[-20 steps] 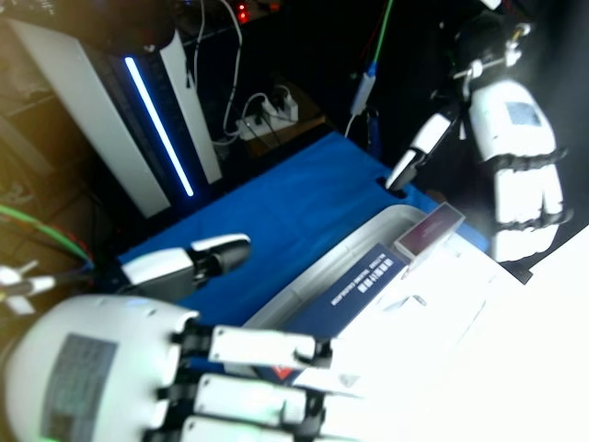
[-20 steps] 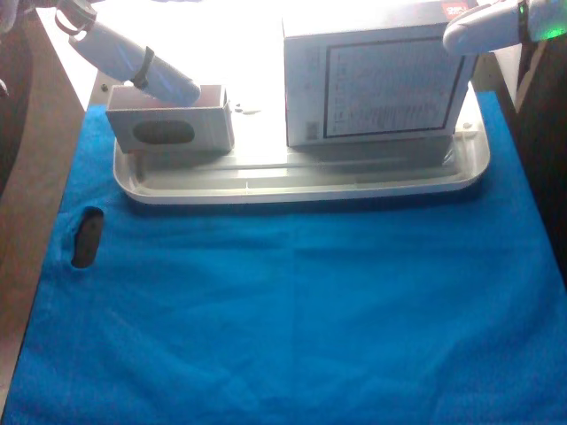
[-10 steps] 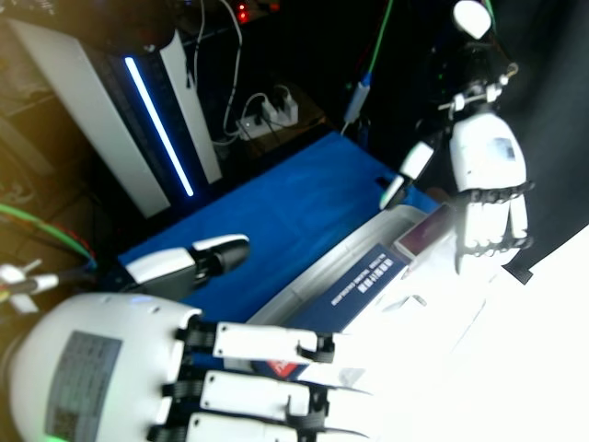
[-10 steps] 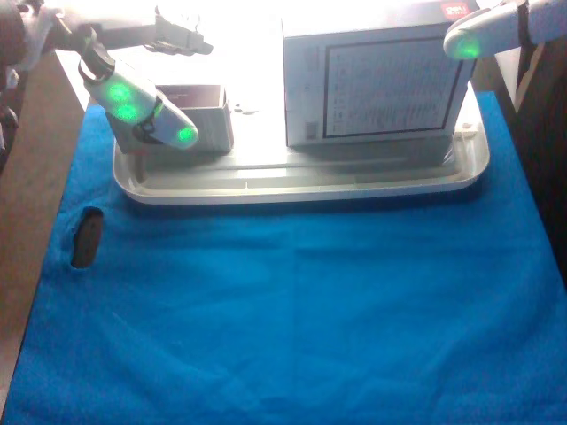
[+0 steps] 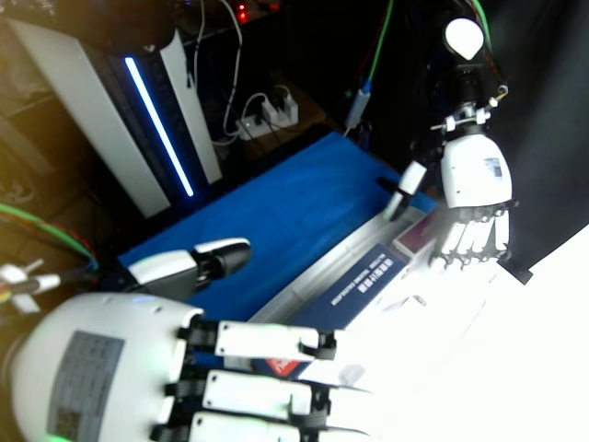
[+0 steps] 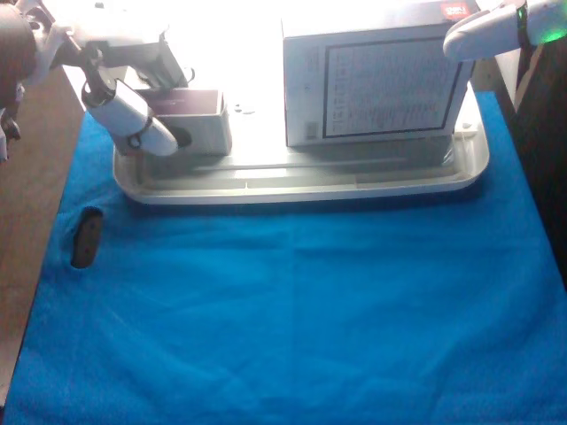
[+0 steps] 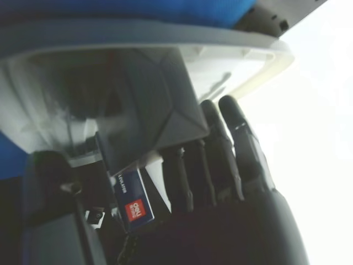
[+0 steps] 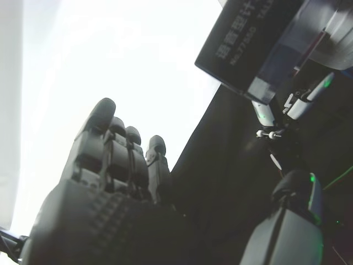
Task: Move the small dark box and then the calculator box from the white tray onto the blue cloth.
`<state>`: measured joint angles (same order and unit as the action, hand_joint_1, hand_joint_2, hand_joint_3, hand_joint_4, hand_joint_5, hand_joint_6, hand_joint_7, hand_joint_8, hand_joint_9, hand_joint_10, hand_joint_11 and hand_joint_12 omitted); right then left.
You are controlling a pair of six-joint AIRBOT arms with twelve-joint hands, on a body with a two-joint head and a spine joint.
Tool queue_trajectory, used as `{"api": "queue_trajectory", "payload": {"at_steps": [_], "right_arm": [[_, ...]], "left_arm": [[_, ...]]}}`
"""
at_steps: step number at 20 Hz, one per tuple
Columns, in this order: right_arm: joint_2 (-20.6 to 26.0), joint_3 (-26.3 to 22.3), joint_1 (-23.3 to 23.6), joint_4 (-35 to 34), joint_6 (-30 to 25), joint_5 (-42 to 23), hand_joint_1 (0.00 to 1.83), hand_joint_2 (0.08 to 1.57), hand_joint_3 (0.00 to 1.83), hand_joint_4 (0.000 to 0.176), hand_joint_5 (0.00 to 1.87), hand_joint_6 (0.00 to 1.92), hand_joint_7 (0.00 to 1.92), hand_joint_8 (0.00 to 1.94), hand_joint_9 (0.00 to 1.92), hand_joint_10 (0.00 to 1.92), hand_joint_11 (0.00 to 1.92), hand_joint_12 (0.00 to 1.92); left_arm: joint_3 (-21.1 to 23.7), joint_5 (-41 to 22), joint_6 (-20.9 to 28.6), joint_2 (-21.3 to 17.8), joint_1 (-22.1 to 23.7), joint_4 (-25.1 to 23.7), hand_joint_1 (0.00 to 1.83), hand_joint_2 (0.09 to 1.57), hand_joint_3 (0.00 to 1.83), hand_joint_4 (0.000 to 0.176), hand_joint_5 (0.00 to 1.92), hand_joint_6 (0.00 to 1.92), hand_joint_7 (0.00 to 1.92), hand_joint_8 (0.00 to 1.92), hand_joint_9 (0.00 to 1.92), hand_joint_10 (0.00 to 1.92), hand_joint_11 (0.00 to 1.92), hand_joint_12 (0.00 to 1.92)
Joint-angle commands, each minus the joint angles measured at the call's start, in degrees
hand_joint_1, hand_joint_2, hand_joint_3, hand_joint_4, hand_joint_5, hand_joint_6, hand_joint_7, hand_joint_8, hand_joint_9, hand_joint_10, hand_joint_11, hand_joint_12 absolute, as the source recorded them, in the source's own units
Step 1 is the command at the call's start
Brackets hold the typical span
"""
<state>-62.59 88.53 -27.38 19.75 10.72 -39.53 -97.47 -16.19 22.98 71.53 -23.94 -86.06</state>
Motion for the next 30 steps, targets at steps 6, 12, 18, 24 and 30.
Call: {"api": "queue_trajectory", "payload": {"at_steps": [6, 12, 18, 24, 30], "right_arm": [[-0.03, -0.08, 0.95, -2.37, -0.22, -6.38, 0.67, 0.63, 0.0, 0.086, 0.14, 0.0, 0.08, 0.0, 0.02, 0.0, 0.0, 0.28], [-0.04, -0.11, 0.94, -2.37, -0.22, -6.56, 0.68, 0.63, 0.0, 0.089, 0.11, 0.0, 0.05, 0.0, 0.0, 0.0, 0.0, 0.12], [-0.13, -0.11, 0.94, -2.37, -0.22, -6.57, 0.65, 0.63, 0.0, 0.067, 0.1, 0.0, 0.08, 0.0, 0.03, 0.0, 0.0, 0.17], [-0.17, -0.02, 0.94, -2.38, -0.22, -6.54, 0.69, 0.63, 0.0, 0.09, 0.1, 0.0, 0.09, 0.0, 0.04, 0.01, 0.0, 0.36], [-0.15, 0.05, 0.93, -2.39, -0.22, -6.46, 0.73, 0.63, 0.0, 0.112, 0.05, 0.0, 0.0, 0.0, 0.0, 0.0, 0.0, 0.0]], "left_arm": [[-1.46, 0.74, 0.18, 0.84, -0.15, 2.88, 1.1, 1.14, 0.0, 0.0, 0.93, 1.06, 0.59, 1.24, 0.45, 1.48, 0.31, 1.82], [-0.25, -1.26, -3.43, -1.95, 2.54, 10.36, 1.14, 1.09, 0.0, 0.0, 1.03, 0.89, 0.71, 1.01, 0.54, 1.26, 0.34, 1.61], [5.71, -5.68, -9.09, -8.11, 4.18, 18.06, 1.14, 1.09, 0.0, 0.0, 1.03, 0.89, 0.84, 0.22, 0.57, 0.5, 0.1, 1.38], [10.33, -10.06, -9.2, -10.66, 4.15, 17.48, 1.15, 1.09, 0.0, 0.0, 1.04, 0.88, 0.92, 0.04, 0.72, 0.1, 0.08, 1.36], [16.46, -12.72, -9.19, -14.94, 3.87, 14.55, 1.17, 1.06, 0.0, 0.0, 1.1, 0.76, 0.69, 1.16, 0.46, 1.53, 0.3, 1.87]]}}
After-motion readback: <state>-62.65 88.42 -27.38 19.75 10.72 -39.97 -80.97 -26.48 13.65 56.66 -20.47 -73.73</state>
